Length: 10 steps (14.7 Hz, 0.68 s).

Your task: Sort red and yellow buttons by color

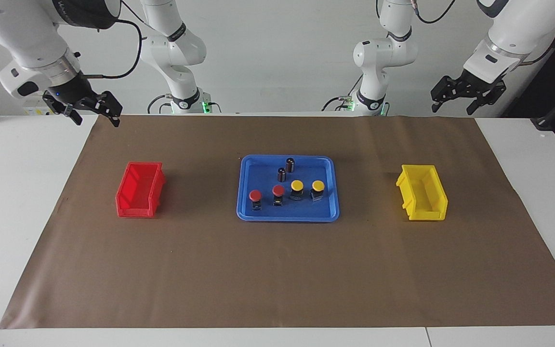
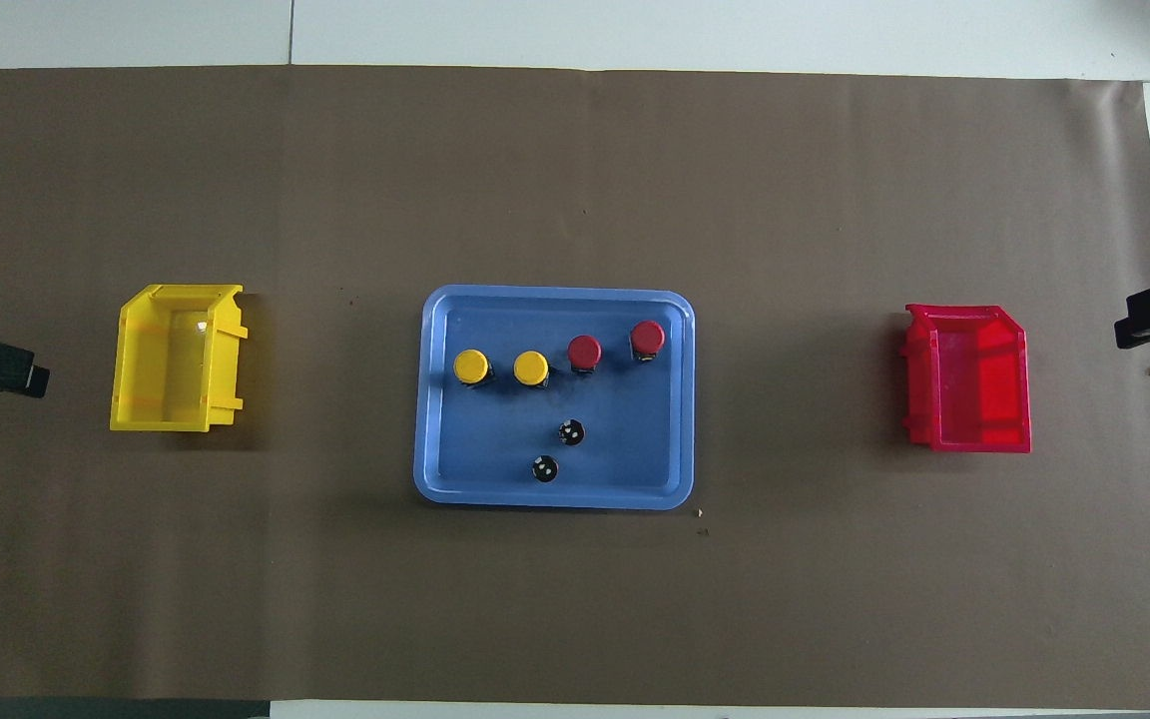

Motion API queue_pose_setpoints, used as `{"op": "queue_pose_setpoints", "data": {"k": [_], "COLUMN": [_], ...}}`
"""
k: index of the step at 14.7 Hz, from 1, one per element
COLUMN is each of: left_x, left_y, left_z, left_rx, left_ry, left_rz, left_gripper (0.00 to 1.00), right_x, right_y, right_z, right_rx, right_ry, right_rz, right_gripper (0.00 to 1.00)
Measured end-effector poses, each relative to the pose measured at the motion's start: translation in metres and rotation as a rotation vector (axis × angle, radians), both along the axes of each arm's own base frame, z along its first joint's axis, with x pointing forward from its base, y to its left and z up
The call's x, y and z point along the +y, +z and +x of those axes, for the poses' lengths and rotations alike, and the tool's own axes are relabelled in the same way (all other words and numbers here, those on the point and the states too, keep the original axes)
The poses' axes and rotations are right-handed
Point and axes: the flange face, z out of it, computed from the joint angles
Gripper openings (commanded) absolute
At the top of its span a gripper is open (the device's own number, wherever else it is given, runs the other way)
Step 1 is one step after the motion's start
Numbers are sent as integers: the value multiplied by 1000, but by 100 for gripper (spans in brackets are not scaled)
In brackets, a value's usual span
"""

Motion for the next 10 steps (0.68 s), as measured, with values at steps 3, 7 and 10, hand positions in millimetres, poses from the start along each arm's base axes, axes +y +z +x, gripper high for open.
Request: {"op": "queue_pose_setpoints", "data": {"k": [3, 7, 10], "left_x": [0, 0, 0], "left_y": [0, 0, 0], "left_z": [0, 0, 0], "left_rx": [0, 0, 0], "left_ry": [0, 0, 0], "left_rz": [0, 0, 0], "left_gripper": [100, 100, 100], "right_x": [13, 105, 205], "right_y": [3, -3, -45], "right_z": [6, 27, 51], "right_rx": [-39, -135, -137], "right_ry": [24, 71, 41], "right_rz": [6, 48, 47], "right_gripper": [100, 100, 100]}}
